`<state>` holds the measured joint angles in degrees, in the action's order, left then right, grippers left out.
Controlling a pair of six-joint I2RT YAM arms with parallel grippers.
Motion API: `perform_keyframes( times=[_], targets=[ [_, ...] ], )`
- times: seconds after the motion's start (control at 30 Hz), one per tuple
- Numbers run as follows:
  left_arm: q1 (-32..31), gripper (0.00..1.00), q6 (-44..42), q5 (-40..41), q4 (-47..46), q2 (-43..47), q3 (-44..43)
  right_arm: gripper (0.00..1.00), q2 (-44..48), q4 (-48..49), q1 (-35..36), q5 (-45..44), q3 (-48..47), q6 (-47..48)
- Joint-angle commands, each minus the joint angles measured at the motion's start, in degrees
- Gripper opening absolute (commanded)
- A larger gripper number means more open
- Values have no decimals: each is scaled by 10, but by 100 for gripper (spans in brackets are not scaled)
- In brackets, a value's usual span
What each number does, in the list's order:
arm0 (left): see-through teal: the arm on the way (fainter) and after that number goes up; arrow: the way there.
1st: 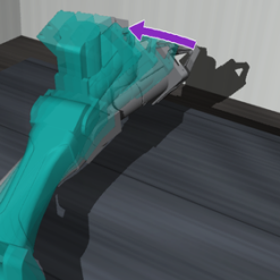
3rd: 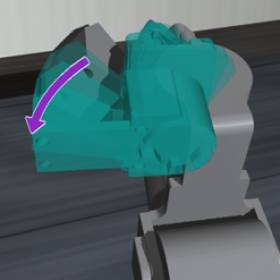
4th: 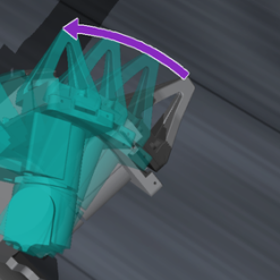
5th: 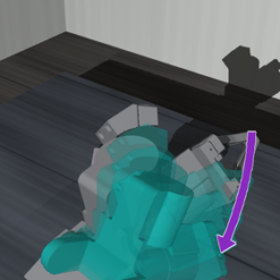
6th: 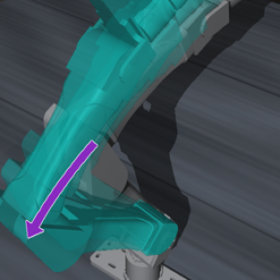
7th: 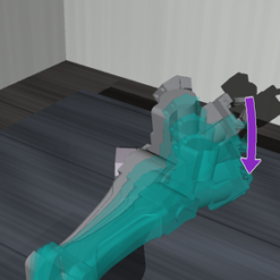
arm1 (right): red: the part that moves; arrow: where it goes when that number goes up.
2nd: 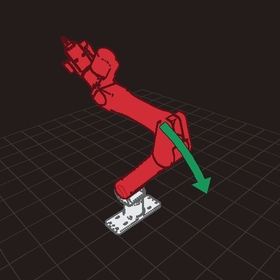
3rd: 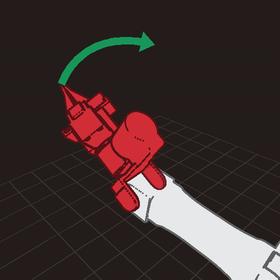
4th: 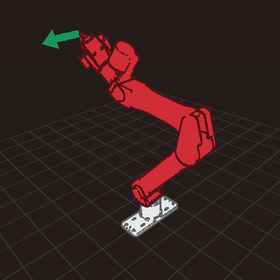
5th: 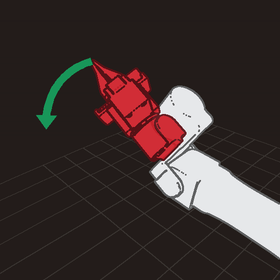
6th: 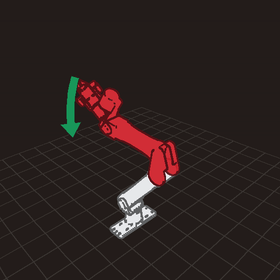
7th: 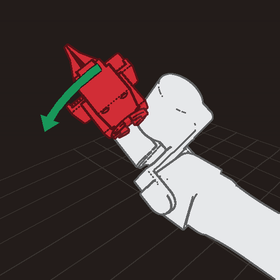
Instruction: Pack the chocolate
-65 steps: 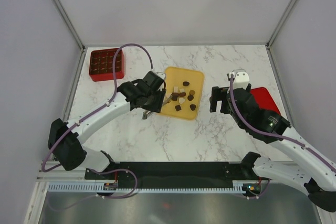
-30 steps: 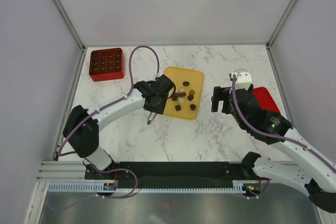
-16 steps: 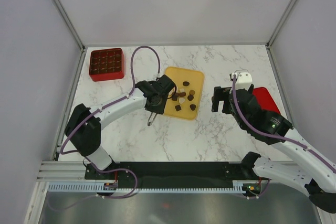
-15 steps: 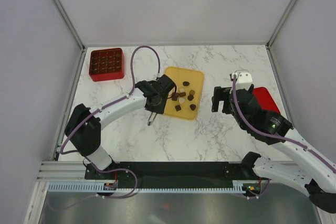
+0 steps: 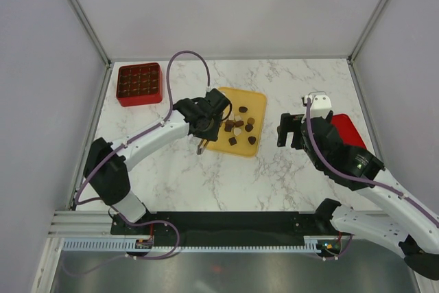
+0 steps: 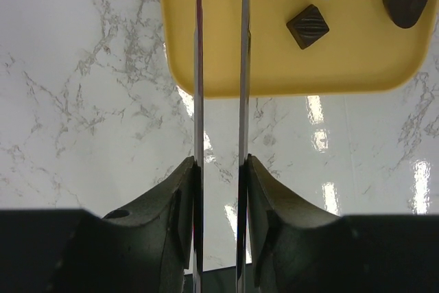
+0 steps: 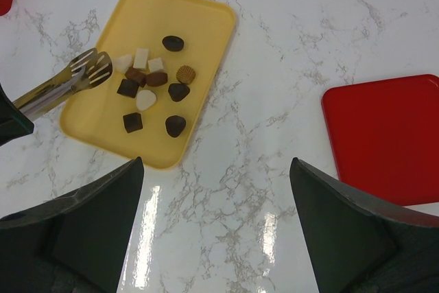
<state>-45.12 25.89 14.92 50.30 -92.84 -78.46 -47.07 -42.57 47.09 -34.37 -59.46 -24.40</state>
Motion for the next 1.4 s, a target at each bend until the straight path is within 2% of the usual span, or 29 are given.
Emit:
perform_keyframes(
  times=[0.0,0.17,0.27,0.37,0.6,0.8,1.1,1.37],
  targets=[
    [-1,35,4,5,45,27,-45,96,8,4,0,-6,-3,-4],
    [4,35,-7,25,70,16,-89,96,7,4,0,-5,-5,-4],
    [32,35,-25,35,81,5,-125,96,7,6,0,-2,-6,-4],
    [85,34,-49,34,85,-11,-165,96,7,9,0,4,-6,-3],
    [276,34,-83,-1,84,-53,-274,96,10,25,0,16,1,0],
    [371,34,-95,-16,79,-133,-382,96,7,42,0,29,12,3],
    [439,34,-108,-28,73,-263,-488,96,-20,63,0,17,8,23],
    [446,34,-138,-5,38,-325,-495,96,-37,73,0,0,15,29]
  ],
)
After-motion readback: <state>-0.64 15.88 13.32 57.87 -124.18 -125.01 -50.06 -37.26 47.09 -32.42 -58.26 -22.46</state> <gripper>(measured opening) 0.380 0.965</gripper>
